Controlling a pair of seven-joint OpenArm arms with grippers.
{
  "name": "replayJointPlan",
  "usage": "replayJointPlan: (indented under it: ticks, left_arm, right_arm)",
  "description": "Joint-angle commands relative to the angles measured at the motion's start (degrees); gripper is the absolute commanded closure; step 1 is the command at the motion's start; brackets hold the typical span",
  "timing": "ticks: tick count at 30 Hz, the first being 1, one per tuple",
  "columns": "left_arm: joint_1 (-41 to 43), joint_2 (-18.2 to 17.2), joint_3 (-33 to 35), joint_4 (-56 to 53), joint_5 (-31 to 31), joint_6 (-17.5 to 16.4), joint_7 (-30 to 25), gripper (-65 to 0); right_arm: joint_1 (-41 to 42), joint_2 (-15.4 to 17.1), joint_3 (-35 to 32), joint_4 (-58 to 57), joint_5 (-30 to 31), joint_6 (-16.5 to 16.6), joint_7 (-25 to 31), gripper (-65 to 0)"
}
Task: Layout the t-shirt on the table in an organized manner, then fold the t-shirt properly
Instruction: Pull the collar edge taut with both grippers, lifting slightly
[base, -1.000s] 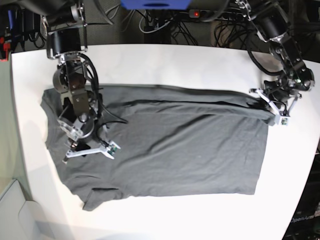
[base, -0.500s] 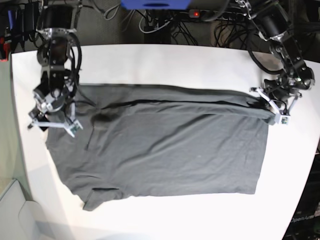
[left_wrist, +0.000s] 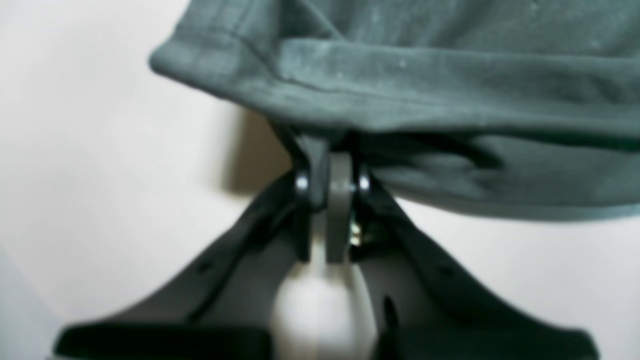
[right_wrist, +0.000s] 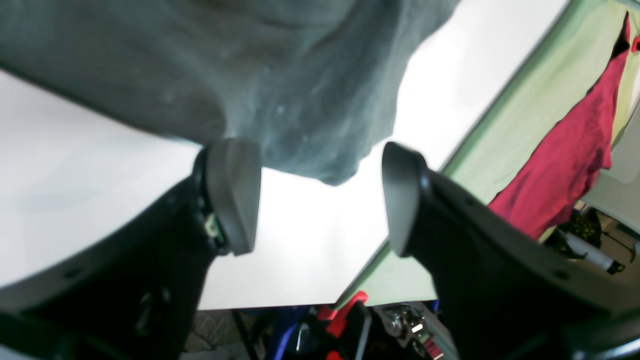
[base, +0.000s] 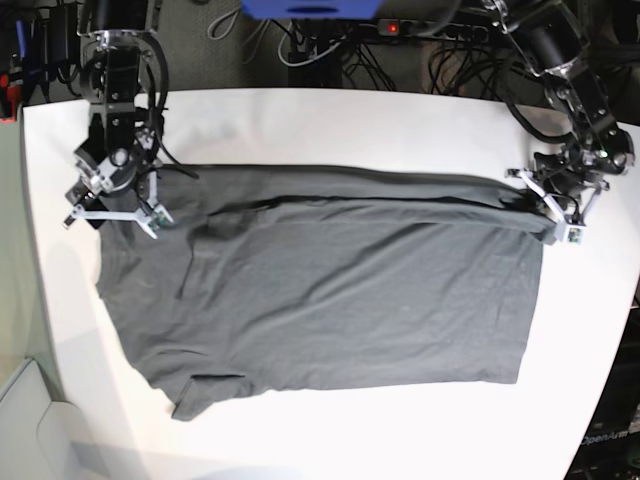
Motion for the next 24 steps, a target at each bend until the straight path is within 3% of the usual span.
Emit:
replayJointPlan:
  ticks: [1, 10, 18, 24]
  left_arm:
    - [-0.3, -0.6, -0.1, 0.6, 1.0, 0.3, 0.9, -0.3]
    - [-0.3, -0.6, -0.1, 0.6, 1.0, 0.3, 0.9, -0.3]
    - [-0.3, -1.7, -0.1, 0.3, 0.7, 0.3, 0.9, -0.3]
    - [-0.3, -1.8, -0.1, 0.4, 0.7, 0.3, 0.9, -0.3]
  right_arm:
    - [0.7, -0.1, 0.2, 1.1, -0.5, -0.4, 0.2, -38.8]
    - [0.8, 0.4, 0.2, 0.5, 3.8, -0.4, 0.2, -38.8]
    - [2.3, 1.1, 2.6, -3.5, 3.7, -0.4, 0.3, -38.7]
    - [1.8, 1.1, 6.0, -3.7, 3.7, -0.4, 4.3, -38.8]
